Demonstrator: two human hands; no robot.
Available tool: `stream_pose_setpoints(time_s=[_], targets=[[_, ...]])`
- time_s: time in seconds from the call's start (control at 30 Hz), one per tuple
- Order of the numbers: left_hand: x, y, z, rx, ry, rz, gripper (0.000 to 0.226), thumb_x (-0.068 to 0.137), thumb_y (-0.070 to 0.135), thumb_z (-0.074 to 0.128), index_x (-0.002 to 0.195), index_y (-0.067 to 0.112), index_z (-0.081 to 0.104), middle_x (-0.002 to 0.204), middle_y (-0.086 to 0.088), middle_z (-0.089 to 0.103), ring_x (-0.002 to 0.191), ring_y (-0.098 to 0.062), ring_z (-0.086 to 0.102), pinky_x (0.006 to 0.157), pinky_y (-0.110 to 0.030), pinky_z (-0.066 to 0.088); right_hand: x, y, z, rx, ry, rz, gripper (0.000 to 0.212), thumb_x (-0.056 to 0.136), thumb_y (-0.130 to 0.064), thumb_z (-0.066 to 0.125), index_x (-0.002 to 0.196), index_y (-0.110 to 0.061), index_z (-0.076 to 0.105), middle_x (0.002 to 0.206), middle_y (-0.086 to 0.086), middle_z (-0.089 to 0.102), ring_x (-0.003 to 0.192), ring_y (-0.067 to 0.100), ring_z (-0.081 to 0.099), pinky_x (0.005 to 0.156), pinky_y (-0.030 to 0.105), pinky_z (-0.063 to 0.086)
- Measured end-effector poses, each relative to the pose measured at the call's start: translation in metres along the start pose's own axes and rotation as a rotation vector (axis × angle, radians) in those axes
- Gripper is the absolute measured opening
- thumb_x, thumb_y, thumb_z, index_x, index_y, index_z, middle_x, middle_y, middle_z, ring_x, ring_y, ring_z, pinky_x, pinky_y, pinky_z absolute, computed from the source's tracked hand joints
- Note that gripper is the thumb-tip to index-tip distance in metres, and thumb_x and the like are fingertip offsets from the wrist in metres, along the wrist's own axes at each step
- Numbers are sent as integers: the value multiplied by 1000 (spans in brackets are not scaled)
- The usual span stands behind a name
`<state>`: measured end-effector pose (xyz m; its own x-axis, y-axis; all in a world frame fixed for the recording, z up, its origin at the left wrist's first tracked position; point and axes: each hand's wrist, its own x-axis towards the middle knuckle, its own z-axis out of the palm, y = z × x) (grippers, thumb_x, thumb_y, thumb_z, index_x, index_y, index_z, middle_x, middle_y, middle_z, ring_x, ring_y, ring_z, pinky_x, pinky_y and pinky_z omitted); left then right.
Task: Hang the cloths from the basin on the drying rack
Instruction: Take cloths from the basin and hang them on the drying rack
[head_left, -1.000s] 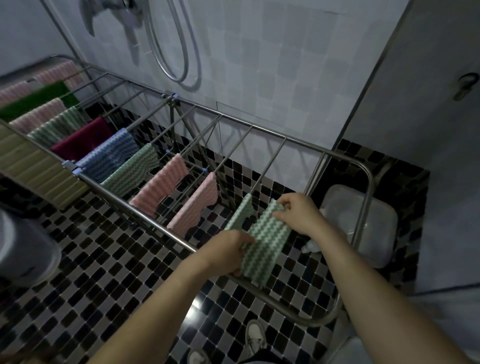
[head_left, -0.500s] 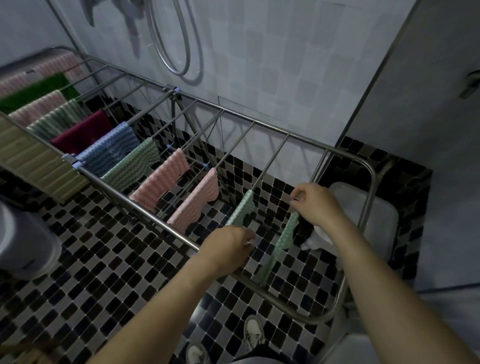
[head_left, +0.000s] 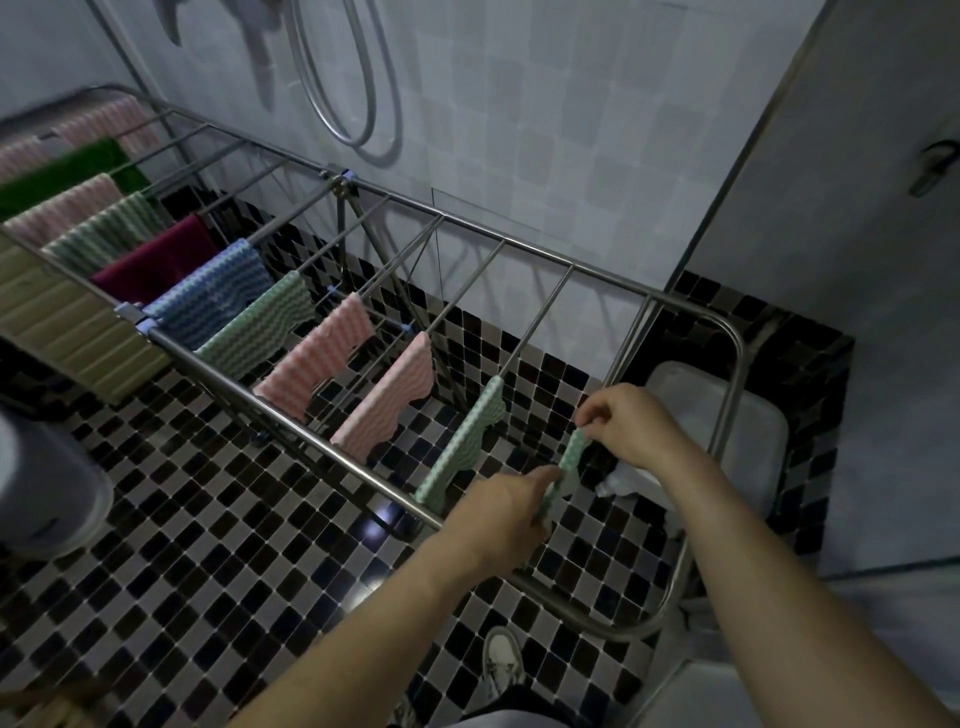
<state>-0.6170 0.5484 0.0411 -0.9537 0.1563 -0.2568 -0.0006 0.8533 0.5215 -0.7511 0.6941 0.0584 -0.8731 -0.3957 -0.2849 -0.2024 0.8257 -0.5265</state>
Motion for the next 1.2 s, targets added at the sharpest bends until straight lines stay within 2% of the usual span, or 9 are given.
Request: stream_pose_setpoints(time_s=[0.27, 0.4, 0.5, 0.6, 0.67, 0.77, 0.97, 1.07, 1.2], targets=[[-7, -3, -2, -21, -14, 50, 66, 91, 17, 60, 147, 28, 28, 119, -7, 60, 104, -20, 62, 86, -37, 56, -6, -7, 2, -145, 74, -10, 13, 91, -14, 60, 90, -25, 66, 78, -10, 53, 74, 13, 56, 59, 23, 39], [-16, -14, -16, -67, 196, -40, 39, 94, 25, 58, 131, 23, 49, 122, -1, 61, 103, -15, 62, 89, -30, 55, -9, -30, 3, 69, 115, -14, 14, 90, -14, 59, 100, -19, 68, 87, -5, 63, 81, 13, 61, 69, 26, 47], [-28, -37, -28, -3, 376, -193, 18, 95, 25, 56, 111, 17, 58, 109, -2, 64, 87, -12, 62, 76, -23, 56, -8, -59, 19, 326, 47, 14, 7, 86, -16, 66, 86, -23, 68, 82, 0, 70, 76, 15, 67, 75, 35, 57], [-39, -62, -32, 70, 411, -262, 12, 95, 27, 56, 101, 17, 59, 95, 1, 64, 74, -10, 54, 62, -20, 44, -4, -83, 48, 425, -38, 26, 9, 86, -13, 66, 86, -21, 67, 83, 4, 71, 72, 13, 69, 78, 39, 59], [-43, -69, -32, 80, 404, -282, 9, 95, 27, 55, 96, 19, 59, 91, 2, 65, 72, -10, 54, 61, -20, 42, -2, -94, 65, 437, -68, 35, 10, 87, -14, 66, 88, -23, 68, 91, 2, 70, 82, 15, 69, 83, 41, 58], [-46, -72, -31, 16, 400, -284, 6, 94, 23, 58, 96, 18, 60, 91, 2, 66, 74, -10, 60, 65, -22, 53, -1, -103, 81, 314, -38, 64, 14, 91, -20, 63, 101, -19, 73, 108, 0, 70, 97, 16, 65, 84, 31, 54], [-59, -87, -42, -193, 373, -261, 9, 92, 25, 61, 99, 19, 61, 94, 3, 66, 78, -8, 62, 71, -25, 56, -6, -129, 80, 40, 29, 68, 19, 94, -22, 58, 104, -19, 73, 109, -1, 71, 87, 16, 65, 72, 27, 52], [-75, -95, -52, -301, 425, -251, 11, 93, 22, 60, 102, 20, 64, 99, 7, 67, 84, -6, 63, 81, -25, 56, -11, -142, 75, 118, 46, 19, 19, 93, -21, 58, 105, -20, 72, 107, -3, 70, 92, 13, 62, 78, 26, 49], [-84, -93, -71, -446, 480, -269, 13, 95, 27, 56, 104, 25, 66, 91, 13, 66, 72, 2, 62, 67, -16, 53, -21, -151, 59, 257, 10, -22, 19, 95, -27, 57, 109, -22, 68, 94, -3, 69, 82, 11, 64, 67, 23, 48]])
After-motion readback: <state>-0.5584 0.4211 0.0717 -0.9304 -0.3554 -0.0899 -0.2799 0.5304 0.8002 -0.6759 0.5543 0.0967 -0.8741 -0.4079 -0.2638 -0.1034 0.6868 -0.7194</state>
